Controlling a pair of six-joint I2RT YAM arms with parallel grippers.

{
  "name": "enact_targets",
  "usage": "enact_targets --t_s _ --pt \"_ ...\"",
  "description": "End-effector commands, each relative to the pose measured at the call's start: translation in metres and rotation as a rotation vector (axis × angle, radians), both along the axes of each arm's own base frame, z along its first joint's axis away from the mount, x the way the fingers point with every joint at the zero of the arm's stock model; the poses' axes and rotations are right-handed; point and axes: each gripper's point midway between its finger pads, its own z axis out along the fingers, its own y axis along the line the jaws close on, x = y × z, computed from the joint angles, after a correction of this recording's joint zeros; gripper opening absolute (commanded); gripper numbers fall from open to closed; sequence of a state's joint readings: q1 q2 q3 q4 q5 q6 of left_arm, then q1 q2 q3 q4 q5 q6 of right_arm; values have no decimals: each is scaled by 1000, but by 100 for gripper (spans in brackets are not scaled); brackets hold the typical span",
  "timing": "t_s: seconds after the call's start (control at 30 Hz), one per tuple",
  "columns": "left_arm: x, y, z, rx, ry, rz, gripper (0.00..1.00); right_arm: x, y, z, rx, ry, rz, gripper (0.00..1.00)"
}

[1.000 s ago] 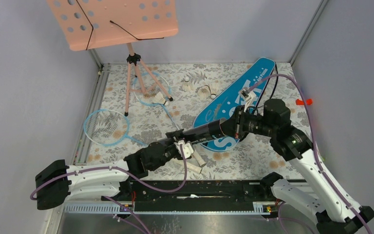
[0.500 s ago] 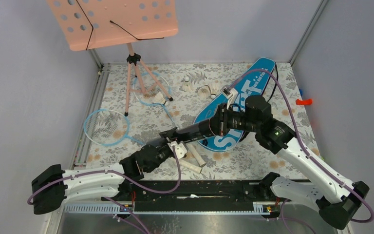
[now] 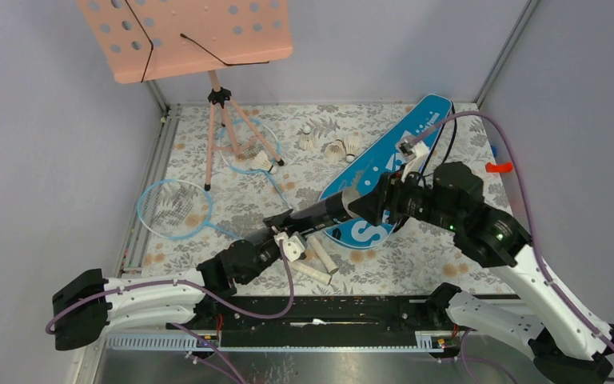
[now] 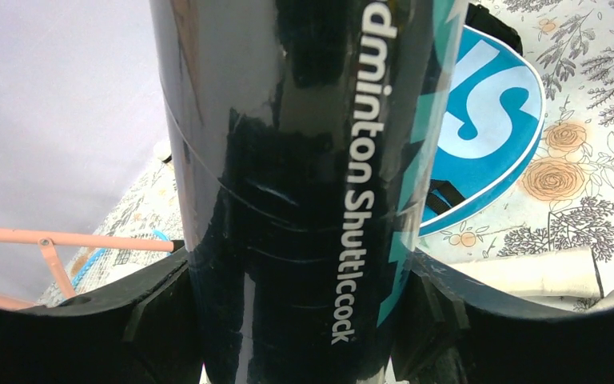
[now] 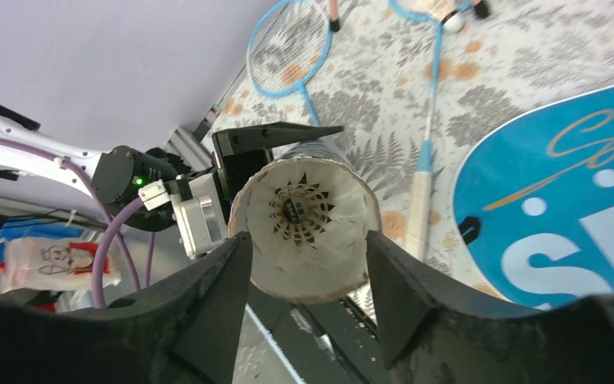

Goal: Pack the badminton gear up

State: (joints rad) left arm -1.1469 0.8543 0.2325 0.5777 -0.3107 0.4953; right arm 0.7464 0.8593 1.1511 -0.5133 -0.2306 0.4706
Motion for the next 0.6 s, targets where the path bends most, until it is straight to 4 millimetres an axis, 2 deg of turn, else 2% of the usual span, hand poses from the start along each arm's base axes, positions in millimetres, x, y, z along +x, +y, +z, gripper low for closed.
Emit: enact_targets --t_s 0.0,0.1,0.17,0.2,0.23,0.37,0.5,0.57 --pt "0 -10 48 -190 -45 -14 10 2 -33 29 -40 -124 -111 66" --pt "1 -9 50 -205 -44 -8 10 4 -54 43 -46 -189 -192 81" --pt "5 -3 58 -255 -34 34 11 10 -70 42 -66 -209 -276 96" --pt "11 4 67 -312 -16 96 11 17 -82 38 -88 -209 -351 99" --pt "16 12 74 -365 1 145 9 20 -88 29 -116 -196 -387 99" --pt "24 37 101 -539 52 280 9 49 -133 -8 -290 -178 -664 100" --pt "27 67 111 -655 58 386 14 65 -150 -42 -319 -82 -734 100" --pt "28 79 112 -698 56 428 15 80 -159 -62 -301 5 -756 100"
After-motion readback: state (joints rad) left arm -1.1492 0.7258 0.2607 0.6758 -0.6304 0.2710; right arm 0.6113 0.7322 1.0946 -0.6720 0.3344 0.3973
